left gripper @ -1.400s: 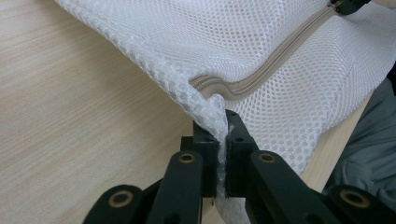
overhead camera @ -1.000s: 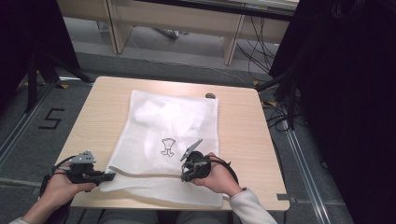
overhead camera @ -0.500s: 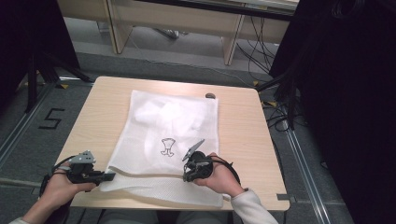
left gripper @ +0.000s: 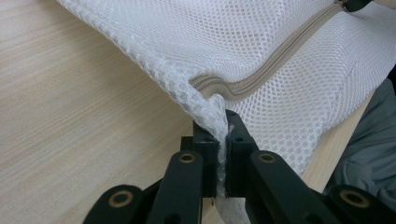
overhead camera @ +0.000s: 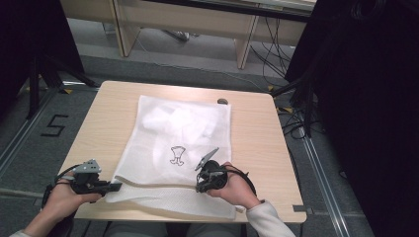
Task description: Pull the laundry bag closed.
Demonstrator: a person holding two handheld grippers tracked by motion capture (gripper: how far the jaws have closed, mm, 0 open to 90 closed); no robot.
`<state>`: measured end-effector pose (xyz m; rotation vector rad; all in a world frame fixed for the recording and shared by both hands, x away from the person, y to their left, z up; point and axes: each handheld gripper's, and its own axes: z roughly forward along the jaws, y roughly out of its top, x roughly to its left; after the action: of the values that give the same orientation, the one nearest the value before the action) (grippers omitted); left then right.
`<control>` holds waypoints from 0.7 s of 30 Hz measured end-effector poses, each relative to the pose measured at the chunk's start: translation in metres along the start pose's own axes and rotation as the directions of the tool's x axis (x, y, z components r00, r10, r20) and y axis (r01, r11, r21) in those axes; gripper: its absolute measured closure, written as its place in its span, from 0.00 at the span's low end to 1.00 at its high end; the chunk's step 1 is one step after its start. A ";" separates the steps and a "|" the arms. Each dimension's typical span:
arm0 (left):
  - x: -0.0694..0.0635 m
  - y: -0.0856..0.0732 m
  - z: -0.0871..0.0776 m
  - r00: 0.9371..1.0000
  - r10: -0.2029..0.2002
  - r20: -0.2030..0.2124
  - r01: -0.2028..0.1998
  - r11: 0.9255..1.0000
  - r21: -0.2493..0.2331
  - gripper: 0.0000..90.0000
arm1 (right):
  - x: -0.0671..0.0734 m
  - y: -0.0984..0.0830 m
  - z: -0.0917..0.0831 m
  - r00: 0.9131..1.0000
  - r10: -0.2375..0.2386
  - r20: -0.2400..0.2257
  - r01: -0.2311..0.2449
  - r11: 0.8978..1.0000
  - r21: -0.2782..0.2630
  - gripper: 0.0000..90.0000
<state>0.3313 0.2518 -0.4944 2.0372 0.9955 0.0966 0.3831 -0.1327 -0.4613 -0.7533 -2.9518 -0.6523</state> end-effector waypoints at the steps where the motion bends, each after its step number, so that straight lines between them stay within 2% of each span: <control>1: 0.000 0.000 0.000 1.000 0.000 0.001 0.000 1.000 -0.001 0.95 | 0.000 0.000 0.000 1.000 -0.002 0.001 0.002 1.000 0.000 0.92; 12: 0.000 0.000 0.000 1.000 -0.002 -0.001 0.002 1.000 -0.002 0.95 | -0.001 -0.003 -0.003 1.000 0.015 0.006 -0.015 1.000 0.000 0.92; 17: 0.000 0.000 0.000 1.000 -0.002 -0.001 0.002 1.000 -0.002 0.95 | -0.002 -0.005 -0.003 1.000 0.008 0.002 -0.008 1.000 -0.004 0.92; 21: -0.001 -0.001 0.000 1.000 -0.013 -0.006 0.013 1.000 -0.017 0.95 | -0.003 -0.006 -0.004 1.000 0.009 0.002 -0.009 1.000 -0.004 0.92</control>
<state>0.3306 0.2513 -0.4948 2.0158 1.0081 0.1047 0.3827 -0.1409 -0.4604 -0.7679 -2.9478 -0.6569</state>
